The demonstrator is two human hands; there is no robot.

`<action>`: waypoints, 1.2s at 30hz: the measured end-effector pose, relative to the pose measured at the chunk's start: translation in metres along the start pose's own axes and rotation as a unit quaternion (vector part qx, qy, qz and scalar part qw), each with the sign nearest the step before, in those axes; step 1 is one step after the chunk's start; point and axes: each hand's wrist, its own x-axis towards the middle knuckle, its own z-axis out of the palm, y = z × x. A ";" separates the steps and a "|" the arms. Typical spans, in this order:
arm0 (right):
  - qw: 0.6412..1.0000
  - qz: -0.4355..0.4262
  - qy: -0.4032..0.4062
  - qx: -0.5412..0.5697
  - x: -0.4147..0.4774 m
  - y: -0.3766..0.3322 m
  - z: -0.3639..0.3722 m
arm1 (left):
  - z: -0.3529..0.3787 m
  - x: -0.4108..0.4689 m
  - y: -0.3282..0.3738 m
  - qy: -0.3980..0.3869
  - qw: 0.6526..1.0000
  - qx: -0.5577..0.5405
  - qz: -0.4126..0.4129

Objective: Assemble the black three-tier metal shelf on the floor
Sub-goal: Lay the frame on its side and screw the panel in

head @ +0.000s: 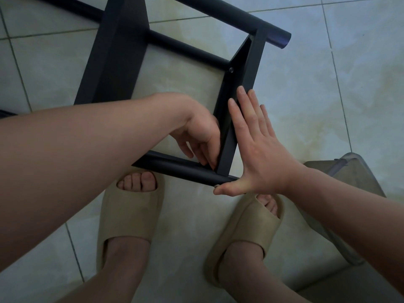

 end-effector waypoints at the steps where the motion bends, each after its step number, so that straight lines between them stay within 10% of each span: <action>1: 1.000 0.000 0.001 0.000 0.000 0.000 0.000 | 0.000 -0.001 -0.001 -0.006 1.000 -0.002 -0.001; 36: 1.000 0.000 0.005 0.003 0.000 0.000 0.001 | 0.003 0.007 -0.008 0.013 0.999 -0.026 0.033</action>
